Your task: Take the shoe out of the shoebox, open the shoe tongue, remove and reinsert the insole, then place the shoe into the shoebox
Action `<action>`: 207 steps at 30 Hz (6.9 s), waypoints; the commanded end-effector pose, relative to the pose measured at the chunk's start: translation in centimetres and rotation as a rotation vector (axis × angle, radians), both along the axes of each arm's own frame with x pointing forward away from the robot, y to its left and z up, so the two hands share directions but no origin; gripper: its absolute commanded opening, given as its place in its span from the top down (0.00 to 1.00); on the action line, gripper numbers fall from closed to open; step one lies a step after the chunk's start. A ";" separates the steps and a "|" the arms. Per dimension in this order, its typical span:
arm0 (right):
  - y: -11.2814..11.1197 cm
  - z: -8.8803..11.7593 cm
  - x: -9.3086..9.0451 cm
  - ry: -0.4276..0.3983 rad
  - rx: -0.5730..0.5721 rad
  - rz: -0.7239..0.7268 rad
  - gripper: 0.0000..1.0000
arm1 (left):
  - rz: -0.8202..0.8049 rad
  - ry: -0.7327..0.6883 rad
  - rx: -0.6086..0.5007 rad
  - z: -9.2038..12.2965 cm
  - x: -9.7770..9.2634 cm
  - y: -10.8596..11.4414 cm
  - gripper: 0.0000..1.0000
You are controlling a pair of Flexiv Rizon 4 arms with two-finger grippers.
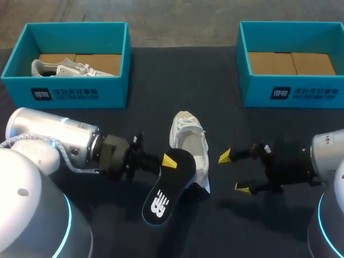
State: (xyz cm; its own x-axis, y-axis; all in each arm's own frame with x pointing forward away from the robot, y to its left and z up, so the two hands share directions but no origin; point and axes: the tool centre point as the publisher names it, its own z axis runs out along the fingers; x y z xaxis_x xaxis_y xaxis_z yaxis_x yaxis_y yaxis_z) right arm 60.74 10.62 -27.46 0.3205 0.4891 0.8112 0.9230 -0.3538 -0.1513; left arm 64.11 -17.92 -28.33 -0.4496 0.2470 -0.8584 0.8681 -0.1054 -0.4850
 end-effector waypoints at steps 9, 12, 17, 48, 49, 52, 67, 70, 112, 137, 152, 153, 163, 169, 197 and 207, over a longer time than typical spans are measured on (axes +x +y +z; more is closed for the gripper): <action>2.4 -2.8 1.7 0.031 0.010 -0.023 0.00 | -0.002 -0.006 -0.049 -0.5 0.1 -0.8 1.00; 2.6 -2.9 2.1 0.031 0.015 -0.029 0.00 | -0.006 -0.006 -0.060 -0.6 0.1 -0.8 1.00; 2.9 -3.3 2.5 0.035 0.017 -0.029 0.00 | -0.010 -0.008 -0.072 -0.6 0.2 -0.7 1.00; 1.6 -2.9 1.1 0.016 0.050 -0.058 0.00 | 0.016 -0.014 -0.081 -1.2 1.2 -1.1 1.00; 1.7 -2.9 1.0 0.015 0.054 -0.057 0.00 | 0.018 -0.015 -0.081 -1.2 1.2 -1.1 1.00; 1.8 -3.0 0.7 0.015 0.058 -0.055 0.00 | 0.020 -0.018 -0.079 -1.0 1.3 -1.2 1.00; 2.0 -3.3 0.6 0.018 0.067 -0.046 0.00 | 0.016 0.015 -0.124 -0.2 0.4 -2.0 1.00; 2.0 -3.3 0.6 0.018 0.067 -0.046 0.00 | 0.024 0.040 -0.138 -0.4 0.1 -1.8 1.00; 2.0 -3.3 0.6 0.018 0.067 -0.046 0.00 | 0.121 0.537 -0.204 -0.6 0.3 -1.3 1.00; 2.0 -3.3 0.6 0.018 0.067 -0.046 0.00 | 0.095 0.521 -0.177 -1.7 2.0 -2.0 1.00; 2.0 -3.3 0.6 0.018 0.067 -0.046 0.00 | 0.076 0.454 -0.145 -2.6 3.2 -2.4 1.00; 2.0 -3.3 0.6 0.018 0.067 -0.046 0.00 | 0.077 0.450 -0.141 -2.8 3.4 -2.4 1.00; 2.0 -3.3 0.6 0.018 0.067 -0.046 0.00 | 0.072 0.419 -0.122 -3.3 3.7 -2.6 1.00; 2.0 -3.3 0.6 0.018 0.067 -0.046 0.00 | 0.080 0.414 -0.126 -3.6 4.0 -2.7 1.00; 2.0 -3.3 0.6 0.018 0.067 -0.046 0.00 | 0.080 0.425 -0.172 -0.3 1.4 -1.3 1.00; 2.0 -3.3 0.6 0.018 0.067 -0.046 0.00 | 0.097 0.439 -0.162 -1.1 2.1 -0.8 1.00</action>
State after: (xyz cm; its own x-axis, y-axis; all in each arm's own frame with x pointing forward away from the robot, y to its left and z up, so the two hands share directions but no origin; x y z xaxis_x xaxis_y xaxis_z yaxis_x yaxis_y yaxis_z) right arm 61.49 12.56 -30.87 0.3555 0.4169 0.8365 0.9038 -0.3815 -0.1940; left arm 66.23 -18.75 -29.31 -0.7911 0.0646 -0.6082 0.5960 -0.1425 -0.7903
